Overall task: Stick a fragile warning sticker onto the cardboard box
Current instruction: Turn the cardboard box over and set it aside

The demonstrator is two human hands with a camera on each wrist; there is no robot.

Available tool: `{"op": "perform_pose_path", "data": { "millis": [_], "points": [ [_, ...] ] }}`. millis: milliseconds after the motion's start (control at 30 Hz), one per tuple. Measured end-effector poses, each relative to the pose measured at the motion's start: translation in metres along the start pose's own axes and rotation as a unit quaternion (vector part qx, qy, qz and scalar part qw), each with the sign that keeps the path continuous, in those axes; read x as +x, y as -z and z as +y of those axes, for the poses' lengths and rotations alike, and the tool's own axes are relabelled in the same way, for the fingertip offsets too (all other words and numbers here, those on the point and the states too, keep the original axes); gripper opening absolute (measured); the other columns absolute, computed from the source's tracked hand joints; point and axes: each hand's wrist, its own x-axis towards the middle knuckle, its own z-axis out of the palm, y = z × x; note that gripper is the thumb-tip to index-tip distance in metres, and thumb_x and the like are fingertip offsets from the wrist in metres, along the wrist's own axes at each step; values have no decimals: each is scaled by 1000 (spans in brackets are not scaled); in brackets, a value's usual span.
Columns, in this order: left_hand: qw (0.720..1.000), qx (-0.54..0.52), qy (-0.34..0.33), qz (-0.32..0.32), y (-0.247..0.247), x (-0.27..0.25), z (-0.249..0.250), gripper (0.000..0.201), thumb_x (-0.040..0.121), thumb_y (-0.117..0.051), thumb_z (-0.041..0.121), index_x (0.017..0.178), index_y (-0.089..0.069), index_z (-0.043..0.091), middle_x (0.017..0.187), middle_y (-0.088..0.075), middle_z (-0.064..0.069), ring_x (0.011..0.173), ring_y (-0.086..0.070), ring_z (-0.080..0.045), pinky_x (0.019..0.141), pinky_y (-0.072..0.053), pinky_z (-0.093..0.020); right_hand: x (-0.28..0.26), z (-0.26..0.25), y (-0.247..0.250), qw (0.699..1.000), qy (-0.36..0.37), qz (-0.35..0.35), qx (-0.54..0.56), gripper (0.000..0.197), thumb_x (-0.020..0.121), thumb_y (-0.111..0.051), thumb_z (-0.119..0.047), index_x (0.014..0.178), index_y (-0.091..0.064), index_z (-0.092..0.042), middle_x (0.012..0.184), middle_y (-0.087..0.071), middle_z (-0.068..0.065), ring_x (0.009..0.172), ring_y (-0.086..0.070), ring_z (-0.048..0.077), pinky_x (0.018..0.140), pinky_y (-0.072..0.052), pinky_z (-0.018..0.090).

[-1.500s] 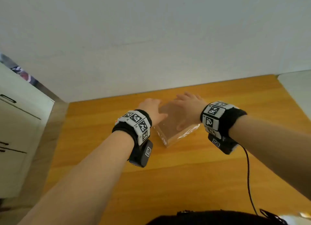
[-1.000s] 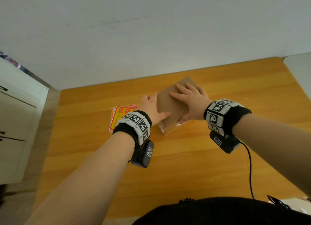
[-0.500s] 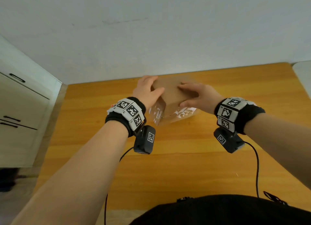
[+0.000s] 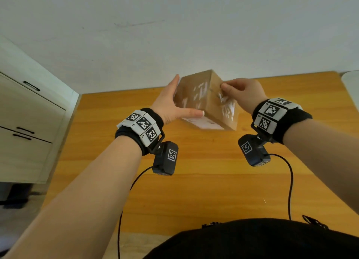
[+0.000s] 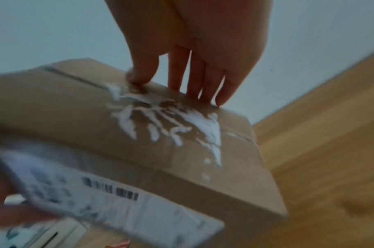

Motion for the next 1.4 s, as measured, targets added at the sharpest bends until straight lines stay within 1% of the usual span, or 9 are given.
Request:
{"op": "perform_pose_path", "data": {
  "millis": [167, 333, 533, 733, 833, 933, 1033, 1233, 1400],
  "points": [
    [994, 107, -8, 20, -25, 2, 2, 122, 59, -83, 40, 150, -3, 30, 160, -3, -5, 147, -11, -21, 118, -19, -39, -2, 9, -1, 997, -68, -1, 37, 39, 92, -49, -41, 110, -66, -10, 103, -69, 7, 104, -64, 26, 95, -52, 43],
    [990, 108, -26, 83, -34, 4, 6, 105, 65, -75, 50, 149, -18, 21, 148, -35, -5, 133, -37, -19, 109, -33, -32, -4, 3, 2, 996, -74, -21, 56, 45, 93, -43, -43, 118, -58, -9, 119, -64, 13, 111, -60, 28, 98, -49, 47],
    [985, 60, 36, 159, -33, 7, 10, 98, 71, -66, 58, 147, -22, 13, 149, -37, -8, 135, -40, -24, 107, -37, -36, -19, 0, 4, 983, -118, -116, 78, 81, 80, -36, -72, 144, -34, -23, 151, -38, 2, 137, -37, 21, 115, -26, 45],
    [980, 10, 86, 180, -38, 15, 3, 86, 80, -62, 50, 146, -23, 12, 148, -38, -11, 132, -44, -27, 105, -43, -42, -21, 10, 4, 974, -130, -165, 86, 74, 84, -63, -33, 147, -24, -31, 129, -48, -9, 105, -46, 13, 78, -40, 25],
    [983, 3, 79, 163, -42, 18, 0, 74, 82, -66, 34, 142, -30, 10, 140, -50, -9, 126, -51, -25, 103, -46, -43, -17, 16, -1, 974, -159, -142, 83, 76, 81, -62, -48, 146, -27, -31, 141, -49, 0, 121, -51, 24, 95, -41, 43],
    [987, 28, 96, 127, -49, 17, -7, 73, 79, -71, 24, 137, -31, 6, 136, -55, -8, 126, -52, -25, 101, -47, -44, -19, 19, -7, 974, -168, -135, 64, 77, 82, -54, -57, 146, -29, -22, 141, -50, 5, 122, -54, 25, 92, -47, 38],
    [989, 71, 90, 97, -53, 17, -18, 76, 80, -70, 20, 141, -28, 8, 140, -50, -6, 128, -50, -24, 104, -44, -39, -19, 21, -13, 969, -194, -144, 57, 84, 79, -48, -67, 146, -29, -20, 141, -49, 6, 123, -53, 28, 101, -46, 50],
    [989, 124, 56, 60, -54, 19, -30, 66, 82, -67, 17, 140, -36, 18, 142, -48, -4, 129, -47, -25, 107, -41, -39, -20, 16, -19, 959, -222, -157, 82, 58, 92, -40, -52, 136, -43, -15, 130, -55, 5, 118, -54, 28, 103, -44, 49],
    [985, 167, 28, 35, -51, 24, -30, 71, 84, -63, 12, 146, -28, 18, 156, -26, -9, 142, -29, -25, 117, -28, -42, -19, 19, -26, 949, -252, -141, 122, 54, 94, -40, -48, 138, -44, -17, 136, -54, 4, 124, -50, 27, 106, -42, 46]
  ]
}}
